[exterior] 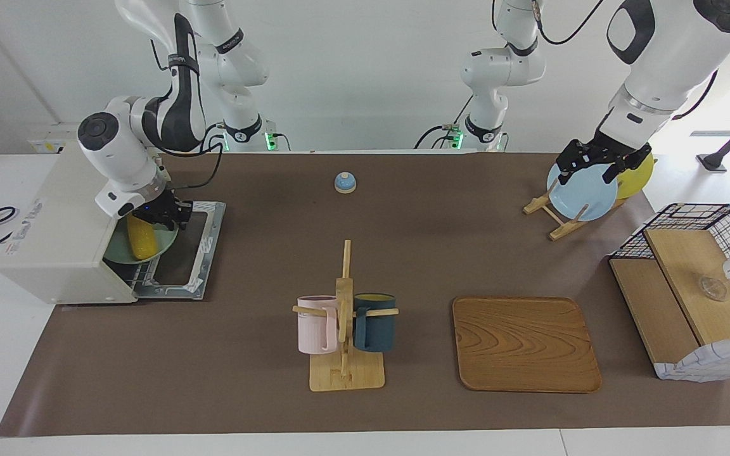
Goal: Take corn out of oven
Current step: 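Pull the plate with corn out of the oven with the right gripper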
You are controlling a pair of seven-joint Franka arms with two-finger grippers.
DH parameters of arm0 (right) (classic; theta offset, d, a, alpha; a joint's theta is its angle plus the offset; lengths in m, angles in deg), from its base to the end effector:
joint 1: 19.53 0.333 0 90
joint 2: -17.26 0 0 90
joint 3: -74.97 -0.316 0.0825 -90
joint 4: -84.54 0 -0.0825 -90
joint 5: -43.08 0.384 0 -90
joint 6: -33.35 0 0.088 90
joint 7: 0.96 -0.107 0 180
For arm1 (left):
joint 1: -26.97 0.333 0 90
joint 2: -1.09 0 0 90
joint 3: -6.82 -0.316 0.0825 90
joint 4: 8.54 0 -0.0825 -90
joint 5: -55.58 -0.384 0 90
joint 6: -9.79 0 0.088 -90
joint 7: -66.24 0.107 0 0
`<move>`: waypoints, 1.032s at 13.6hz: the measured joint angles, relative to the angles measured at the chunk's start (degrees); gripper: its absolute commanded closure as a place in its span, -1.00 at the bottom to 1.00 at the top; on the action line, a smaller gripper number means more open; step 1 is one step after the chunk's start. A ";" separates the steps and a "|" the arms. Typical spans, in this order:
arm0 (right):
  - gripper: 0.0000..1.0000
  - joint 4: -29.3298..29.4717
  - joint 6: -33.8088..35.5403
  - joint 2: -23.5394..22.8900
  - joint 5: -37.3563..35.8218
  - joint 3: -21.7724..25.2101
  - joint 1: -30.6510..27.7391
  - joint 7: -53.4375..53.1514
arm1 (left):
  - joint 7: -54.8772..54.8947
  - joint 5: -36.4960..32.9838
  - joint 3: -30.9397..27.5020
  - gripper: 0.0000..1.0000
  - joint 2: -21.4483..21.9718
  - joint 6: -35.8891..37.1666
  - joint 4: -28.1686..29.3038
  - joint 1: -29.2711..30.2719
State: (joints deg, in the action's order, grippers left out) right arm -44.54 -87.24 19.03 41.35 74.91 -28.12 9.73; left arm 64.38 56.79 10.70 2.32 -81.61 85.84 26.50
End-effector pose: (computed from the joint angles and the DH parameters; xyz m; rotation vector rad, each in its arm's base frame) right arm 0.4972 -0.0760 0.3677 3.1296 0.0854 -0.1878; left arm 0.5466 -0.0442 0.6023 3.1225 -0.0665 -0.0494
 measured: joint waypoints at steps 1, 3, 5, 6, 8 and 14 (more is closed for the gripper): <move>0.51 -0.07 0.00 0.04 0.00 0.00 0.00 0.00 | 0.00 0.00 0.00 -1.00 0.00 0.00 0.00 0.00; 0.63 -0.27 0.00 0.09 0.00 0.01 -0.04 0.13 | 0.00 0.00 0.00 -1.00 0.00 -0.02 0.00 0.00; 1.00 -0.44 -0.01 0.11 0.00 0.02 -0.57 2.12 | 0.00 0.00 0.00 -1.00 0.00 -0.03 0.00 0.00; 1.00 -0.52 -0.01 0.14 0.00 0.02 -0.87 3.59 | 0.00 0.00 0.00 -1.00 0.00 -0.03 0.00 0.00; 1.00 -0.52 -0.25 0.76 -0.01 -0.02 -0.99 4.72 | 0.00 0.00 0.00 -1.00 0.00 -0.04 0.00 0.00; 1.00 1.15 2.39 1.42 -0.09 -0.90 1.02 4.78 | 0.00 0.00 -0.09 -1.00 0.08 -0.44 0.00 0.02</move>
State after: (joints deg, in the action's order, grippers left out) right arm -43.39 -84.85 20.45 41.26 74.01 -27.10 14.52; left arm 64.38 56.79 10.61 2.40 -82.05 85.84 26.53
